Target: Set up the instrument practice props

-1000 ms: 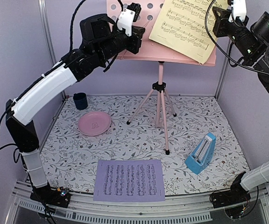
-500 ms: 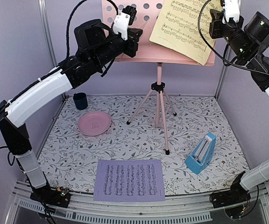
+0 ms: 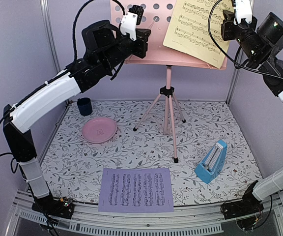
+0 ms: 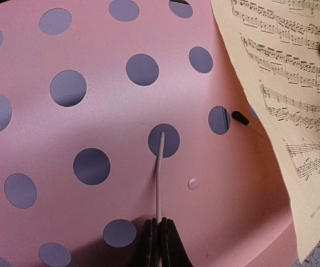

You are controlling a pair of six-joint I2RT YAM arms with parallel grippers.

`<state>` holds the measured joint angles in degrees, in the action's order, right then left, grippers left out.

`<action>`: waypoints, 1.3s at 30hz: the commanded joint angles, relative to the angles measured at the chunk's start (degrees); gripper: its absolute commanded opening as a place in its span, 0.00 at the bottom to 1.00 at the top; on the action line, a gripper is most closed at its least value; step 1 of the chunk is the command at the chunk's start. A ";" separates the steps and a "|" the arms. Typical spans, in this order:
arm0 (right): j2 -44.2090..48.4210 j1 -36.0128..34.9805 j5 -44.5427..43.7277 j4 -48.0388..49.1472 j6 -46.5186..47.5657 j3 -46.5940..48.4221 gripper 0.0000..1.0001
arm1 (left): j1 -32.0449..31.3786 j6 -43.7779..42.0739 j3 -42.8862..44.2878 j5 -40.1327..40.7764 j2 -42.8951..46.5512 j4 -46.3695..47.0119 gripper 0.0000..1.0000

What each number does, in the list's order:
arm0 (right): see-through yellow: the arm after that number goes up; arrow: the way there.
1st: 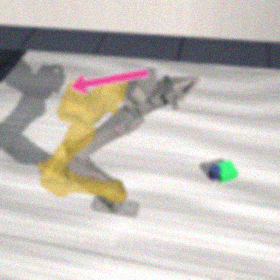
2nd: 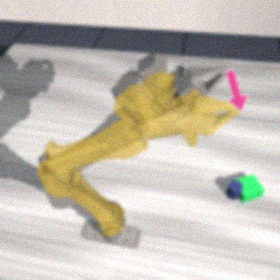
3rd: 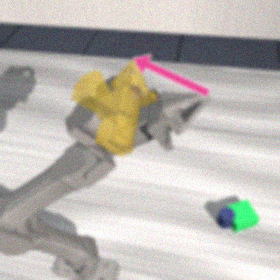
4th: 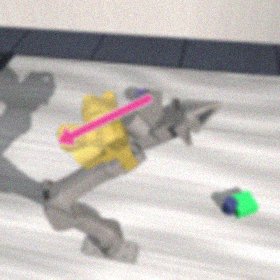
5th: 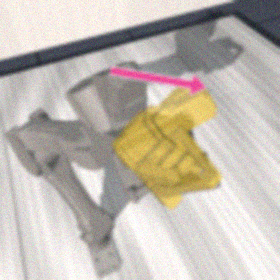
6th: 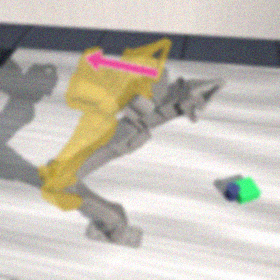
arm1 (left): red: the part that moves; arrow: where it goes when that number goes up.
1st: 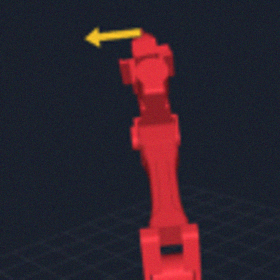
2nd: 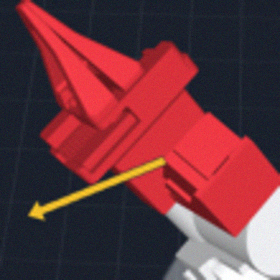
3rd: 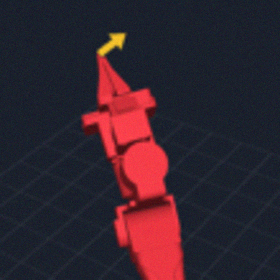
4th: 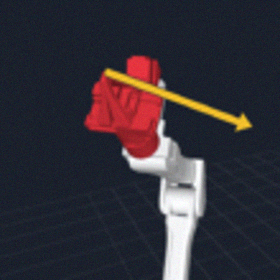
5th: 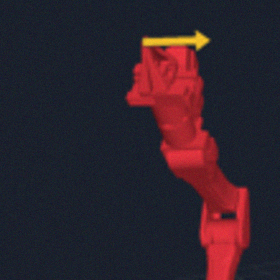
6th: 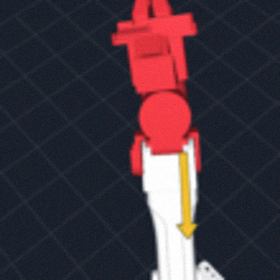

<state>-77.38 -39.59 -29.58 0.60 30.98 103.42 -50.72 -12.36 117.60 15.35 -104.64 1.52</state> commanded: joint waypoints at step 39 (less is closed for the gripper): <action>1.09 -8.03 -0.71 7.48 0.26 2.62 0.00 | 3.36 0.31 -7.56 -20.66 1.24 18.68 0.00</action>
<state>-78.08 -46.98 -24.12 5.10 29.85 103.68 -47.55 -12.99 108.92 -5.37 -103.53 17.37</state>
